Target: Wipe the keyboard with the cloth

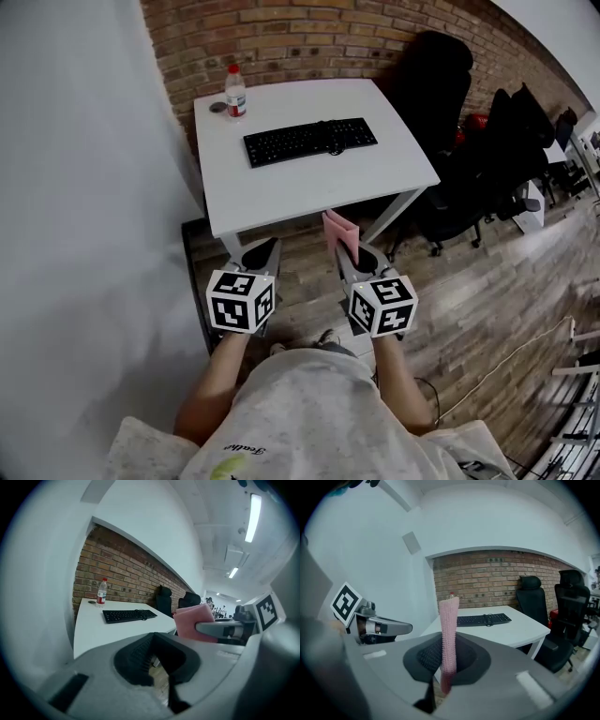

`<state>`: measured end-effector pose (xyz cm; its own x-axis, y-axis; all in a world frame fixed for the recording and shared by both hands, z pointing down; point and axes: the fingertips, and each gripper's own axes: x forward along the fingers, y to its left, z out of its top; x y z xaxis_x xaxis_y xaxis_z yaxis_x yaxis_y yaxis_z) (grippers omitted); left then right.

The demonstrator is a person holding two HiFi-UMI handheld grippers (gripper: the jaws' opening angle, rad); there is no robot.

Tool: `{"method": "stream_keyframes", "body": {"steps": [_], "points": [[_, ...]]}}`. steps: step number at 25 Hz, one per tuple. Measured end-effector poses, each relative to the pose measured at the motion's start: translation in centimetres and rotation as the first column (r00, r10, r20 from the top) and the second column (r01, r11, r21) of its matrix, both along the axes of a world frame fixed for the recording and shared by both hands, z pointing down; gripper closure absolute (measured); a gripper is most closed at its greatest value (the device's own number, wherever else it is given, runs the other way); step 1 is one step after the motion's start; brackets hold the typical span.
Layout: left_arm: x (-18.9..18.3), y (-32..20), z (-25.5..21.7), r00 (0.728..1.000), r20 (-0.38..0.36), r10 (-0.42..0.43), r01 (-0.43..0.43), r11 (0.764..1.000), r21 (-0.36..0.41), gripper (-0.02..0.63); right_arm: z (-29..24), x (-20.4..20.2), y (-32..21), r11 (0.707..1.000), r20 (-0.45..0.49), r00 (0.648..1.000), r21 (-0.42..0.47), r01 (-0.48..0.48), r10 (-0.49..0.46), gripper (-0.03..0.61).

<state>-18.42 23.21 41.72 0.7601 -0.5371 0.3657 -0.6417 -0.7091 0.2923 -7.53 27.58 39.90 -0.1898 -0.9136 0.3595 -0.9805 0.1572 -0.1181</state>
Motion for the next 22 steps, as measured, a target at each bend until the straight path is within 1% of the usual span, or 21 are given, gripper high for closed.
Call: {"method": "stream_keyframes", "body": {"steps": [5, 12, 18, 22], "points": [[0.2, -1.1, 0.1, 1.0, -0.004, -0.006, 0.006, 1.0, -0.009, 0.617, 0.1, 0.1, -1.3, 1.0, 0.013, 1.0, -0.003, 0.007, -0.007, 0.555], [1.4, -4.1, 1.4, 0.999, 0.026, -0.031, 0.031, 1.0, -0.007, 0.617, 1.4, 1.6, -4.7, 0.999, 0.043, 0.998, 0.001, 0.035, -0.035, 0.557], [4.2, -8.6, 2.2, 0.995, 0.058, -0.082, 0.083, 0.997, -0.01, 0.617, 2.5, 4.4, -10.0, 0.996, 0.082, 0.993, -0.009, 0.09, -0.089, 0.555], [6.5, -11.9, 2.6, 0.989, 0.08, -0.124, 0.127, 0.992, -0.025, 0.617, 2.8, 7.2, -13.6, 0.993, 0.114, 0.987, -0.018, 0.12, -0.117, 0.555]]}}
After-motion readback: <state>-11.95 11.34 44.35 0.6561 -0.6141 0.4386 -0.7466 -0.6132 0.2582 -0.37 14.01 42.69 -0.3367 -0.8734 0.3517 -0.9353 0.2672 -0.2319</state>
